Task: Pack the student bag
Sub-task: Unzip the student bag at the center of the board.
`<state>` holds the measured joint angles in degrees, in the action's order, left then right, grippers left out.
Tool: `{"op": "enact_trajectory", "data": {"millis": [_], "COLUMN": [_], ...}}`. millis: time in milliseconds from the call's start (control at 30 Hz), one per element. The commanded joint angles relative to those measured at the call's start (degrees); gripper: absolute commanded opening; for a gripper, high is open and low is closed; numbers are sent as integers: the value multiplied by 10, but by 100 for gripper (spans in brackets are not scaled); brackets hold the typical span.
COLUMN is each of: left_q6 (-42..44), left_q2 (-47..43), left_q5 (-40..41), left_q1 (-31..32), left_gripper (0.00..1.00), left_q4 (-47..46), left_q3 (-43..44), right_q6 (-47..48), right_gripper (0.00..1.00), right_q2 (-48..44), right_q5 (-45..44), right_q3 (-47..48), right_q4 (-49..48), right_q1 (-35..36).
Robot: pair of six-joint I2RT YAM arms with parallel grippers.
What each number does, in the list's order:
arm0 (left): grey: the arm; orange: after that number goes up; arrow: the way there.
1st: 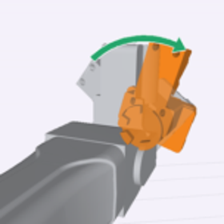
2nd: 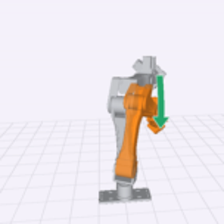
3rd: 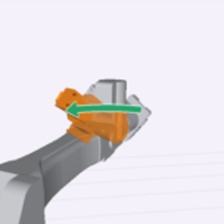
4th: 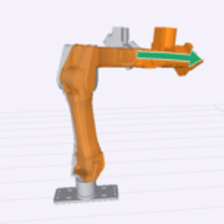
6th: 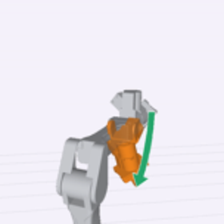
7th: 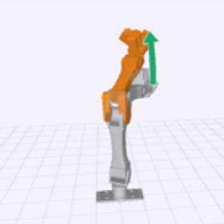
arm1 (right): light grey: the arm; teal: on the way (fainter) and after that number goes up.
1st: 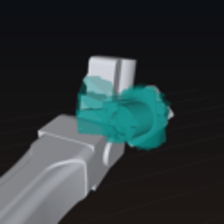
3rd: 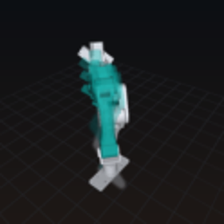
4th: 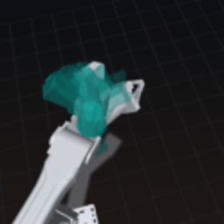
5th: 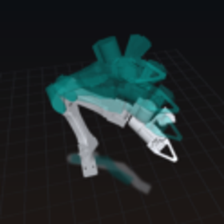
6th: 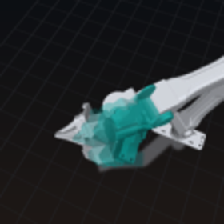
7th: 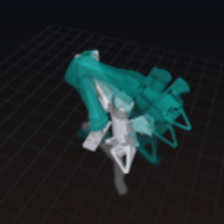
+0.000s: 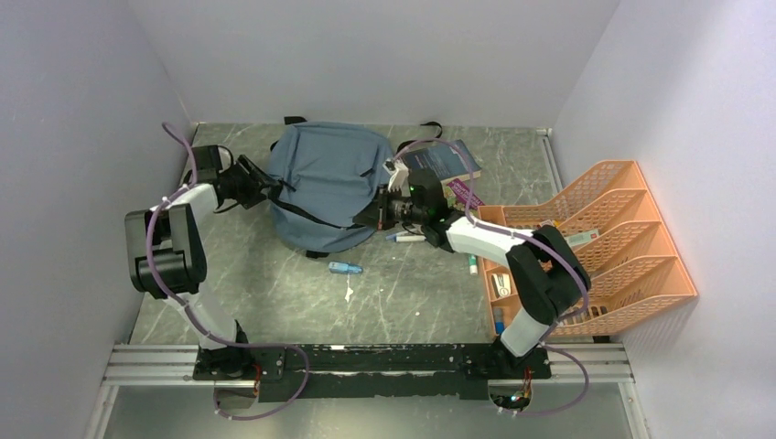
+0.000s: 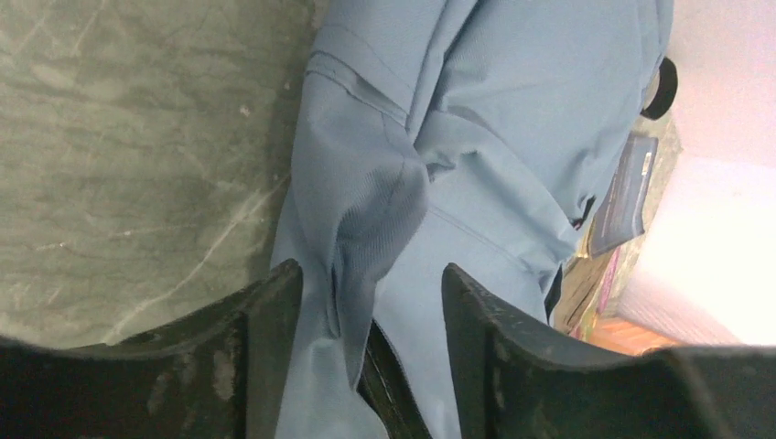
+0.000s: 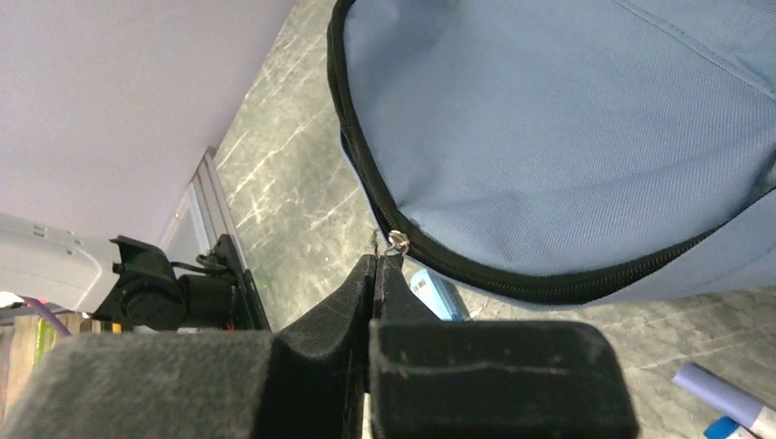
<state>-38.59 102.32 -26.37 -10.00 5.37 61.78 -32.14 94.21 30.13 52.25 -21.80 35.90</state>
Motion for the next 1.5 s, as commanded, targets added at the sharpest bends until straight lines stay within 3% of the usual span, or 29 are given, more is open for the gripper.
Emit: {"op": "enact_trajectory", "data": {"millis": [0,100,167,433,633,833,1033,1267,1467], "left_q6": [29,38,31,-40,-103,-141,-137,-79,-34], "left_q2": [-48,-104,-146,-294,-293,-266,-247,-226,-205], "left_q5": [-8,-2,-1,92,132,126,128,154,125], "left_q1": [-1,-1,-1,42,141,184,195,167,72], "left_gripper": [69,87,89,87,86,83,56,6,5], "left_q4": [14,38,50,145,117,41,22,70,94], "left_q3": [-24,-71,-100,-153,-178,-200,-203,-160,-138], "right_q6": [-39,-49,-41,-41,-41,-36,-33,-17,-17], "right_gripper": [0,0,0,0,0,0,0,0,0], "right_q2": [40,63,76,104,107,96,89,86,83], "right_q5": [23,22,16,0,-9,-11,-5,3,12], "right_q3": [36,61,83,110,109,101,90,85,76], "right_q4": [-31,-41,-26,-16,-14,-9,-21,-18,-26], "right_q1": [-2,10,21,40,49,51,51,51,51]}}
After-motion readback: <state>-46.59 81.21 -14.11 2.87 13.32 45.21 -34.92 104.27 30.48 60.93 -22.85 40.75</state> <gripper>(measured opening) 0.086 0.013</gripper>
